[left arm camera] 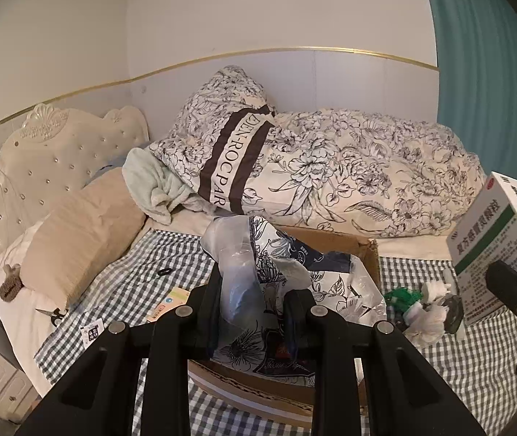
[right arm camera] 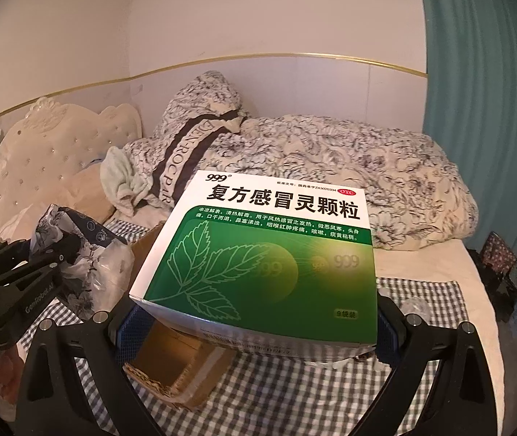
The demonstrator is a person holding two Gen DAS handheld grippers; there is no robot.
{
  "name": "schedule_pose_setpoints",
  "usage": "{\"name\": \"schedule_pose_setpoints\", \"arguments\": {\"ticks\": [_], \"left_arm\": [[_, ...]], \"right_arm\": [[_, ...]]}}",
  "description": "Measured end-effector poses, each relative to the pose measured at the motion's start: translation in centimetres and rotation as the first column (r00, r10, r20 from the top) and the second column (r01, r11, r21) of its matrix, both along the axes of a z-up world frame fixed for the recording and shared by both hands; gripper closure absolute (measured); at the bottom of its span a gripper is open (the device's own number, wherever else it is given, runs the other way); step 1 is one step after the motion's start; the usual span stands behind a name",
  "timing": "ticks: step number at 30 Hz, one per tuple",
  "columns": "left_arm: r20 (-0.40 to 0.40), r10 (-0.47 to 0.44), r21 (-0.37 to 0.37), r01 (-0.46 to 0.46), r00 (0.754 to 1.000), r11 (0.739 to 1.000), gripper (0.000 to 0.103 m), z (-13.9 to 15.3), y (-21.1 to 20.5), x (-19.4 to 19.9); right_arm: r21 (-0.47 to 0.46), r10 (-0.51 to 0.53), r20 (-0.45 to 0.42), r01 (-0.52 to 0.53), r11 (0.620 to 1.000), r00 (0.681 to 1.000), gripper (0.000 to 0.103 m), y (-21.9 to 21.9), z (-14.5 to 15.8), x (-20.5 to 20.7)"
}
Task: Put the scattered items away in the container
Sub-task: 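Lift and carry the medicine box and floral pouch toward the cardboard box, then open both tools to drop the medicine box and pouch into the cardboard box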
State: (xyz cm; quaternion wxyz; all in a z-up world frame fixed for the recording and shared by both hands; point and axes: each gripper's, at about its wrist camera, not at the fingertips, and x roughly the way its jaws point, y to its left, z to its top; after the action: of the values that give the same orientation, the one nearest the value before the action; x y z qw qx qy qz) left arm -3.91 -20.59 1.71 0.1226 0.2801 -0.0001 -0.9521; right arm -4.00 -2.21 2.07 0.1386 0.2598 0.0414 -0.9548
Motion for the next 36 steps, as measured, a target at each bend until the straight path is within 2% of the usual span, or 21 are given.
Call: {"name": "schedule_pose_setpoints", "arguments": {"ticks": [12,28,36], "left_arm": [[0.075,0.035,0.053,-0.039,0.997,0.998,0.076,-2.7,-4.0,-2.9],[0.195,0.052,0.053,-0.063,0.979,0.997,0.076,-7.0,-5.7,-6.4],[0.245,0.047,0.08,-0.068,0.968,0.994,0.075,-9.0,-7.0,-7.5]], "right_arm": [[0.021,0.049,0.044,-0.05,0.999,0.998,0.005,-3.6,-2.0,-3.1],[0.058,0.118,0.121,-0.126,0.99,0.986,0.005,-8.0,-5.5,-7.0],[0.083,0.141,0.166,-0.156,0.984,0.976,0.005,-9.8,-7.3,-8.1]]}}
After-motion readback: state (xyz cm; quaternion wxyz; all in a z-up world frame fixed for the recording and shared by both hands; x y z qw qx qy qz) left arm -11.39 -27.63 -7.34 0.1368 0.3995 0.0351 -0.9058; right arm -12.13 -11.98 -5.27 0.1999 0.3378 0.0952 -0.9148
